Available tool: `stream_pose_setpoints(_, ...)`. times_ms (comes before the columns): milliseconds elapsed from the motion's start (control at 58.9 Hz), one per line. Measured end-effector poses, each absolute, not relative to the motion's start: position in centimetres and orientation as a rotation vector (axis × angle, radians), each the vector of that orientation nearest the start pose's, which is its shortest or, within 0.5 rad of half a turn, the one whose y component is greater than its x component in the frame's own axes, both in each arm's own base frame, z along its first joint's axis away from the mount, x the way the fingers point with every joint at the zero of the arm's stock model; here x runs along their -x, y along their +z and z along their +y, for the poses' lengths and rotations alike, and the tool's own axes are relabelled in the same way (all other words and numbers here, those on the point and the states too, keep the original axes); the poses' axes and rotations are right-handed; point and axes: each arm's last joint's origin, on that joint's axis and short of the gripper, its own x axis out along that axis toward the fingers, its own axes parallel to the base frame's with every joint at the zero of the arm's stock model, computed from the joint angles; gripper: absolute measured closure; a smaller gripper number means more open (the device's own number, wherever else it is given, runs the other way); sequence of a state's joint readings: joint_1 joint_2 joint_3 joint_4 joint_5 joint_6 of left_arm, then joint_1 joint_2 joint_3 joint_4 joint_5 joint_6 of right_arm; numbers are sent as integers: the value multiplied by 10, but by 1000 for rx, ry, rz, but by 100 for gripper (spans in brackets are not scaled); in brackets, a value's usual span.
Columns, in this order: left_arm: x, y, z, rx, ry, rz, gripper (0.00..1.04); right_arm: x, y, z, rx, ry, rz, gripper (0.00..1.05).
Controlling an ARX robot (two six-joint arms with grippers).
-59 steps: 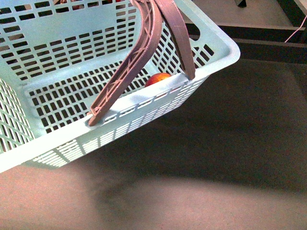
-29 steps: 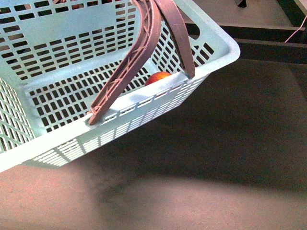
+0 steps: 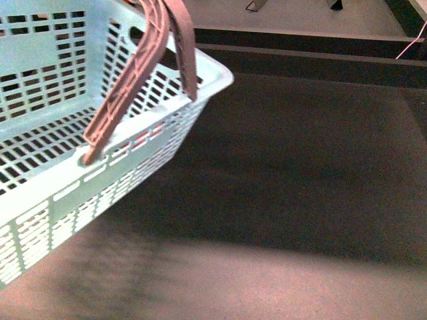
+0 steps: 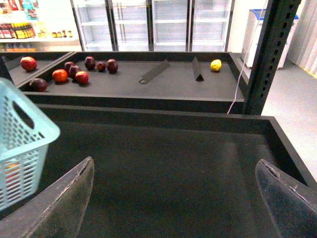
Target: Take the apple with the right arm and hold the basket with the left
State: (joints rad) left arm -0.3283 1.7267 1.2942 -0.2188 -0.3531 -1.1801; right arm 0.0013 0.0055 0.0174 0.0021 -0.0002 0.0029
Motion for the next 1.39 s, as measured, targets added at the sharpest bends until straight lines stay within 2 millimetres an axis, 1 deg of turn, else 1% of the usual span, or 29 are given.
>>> stream_pose_setpoints(102, -374, 254, -95, 1031, 438, 436, 89, -97, 169, 0, -3, 2, -14, 9)
stream_pose_setpoints(221, -378, 243, -82, 1134, 486, 385, 89, -97, 169, 0, -3, 2, -14, 9)
stream_pose_setpoints(306, -381, 226, -69, 1238, 526, 348, 89, -97, 169, 0, -3, 2, -14, 9)
stream_pose_setpoints(357, -385, 212, -59, 1275, 551, 341, 89, -97, 169, 0, -3, 2, -14, 9)
stream_pose_setpoints(391, -387, 204, -53, 1279, 572, 347, 89, -97, 169, 0, -3, 2, -14, 9)
stream_pose_setpoints(475, -391, 177, -37, 1255, 659, 392, 89, -97, 169, 0, -2, 2, -14, 9)
stream_pose_setpoints(509, -391, 173, -34, 1248, 678, 398, 89, -97, 169, 0, -2, 2, -14, 9)
stream_pose_setpoints(645, -386, 164, -31, 1265, 693, 388, 89, -97, 169, 0, -3, 2, -14, 9)
stream_pose_setpoints(798, -374, 149, -28, 1316, 745, 387, 89, -97, 169, 0, -2, 2, -14, 9)
stream_pose_setpoints(1155, -364, 148, -27, 1320, 754, 401, 89, -97, 169, 0, -3, 2, -14, 9)
stream_pose_setpoints(1256, -362, 150, -26, 1322, 758, 417, 74, -97, 169, 0, -3, 2, -14, 9)
stream_pose_setpoints(1392, -359, 158, -26, 1333, 753, 429, 52, -97, 169, 0, -3, 2, -14, 9)
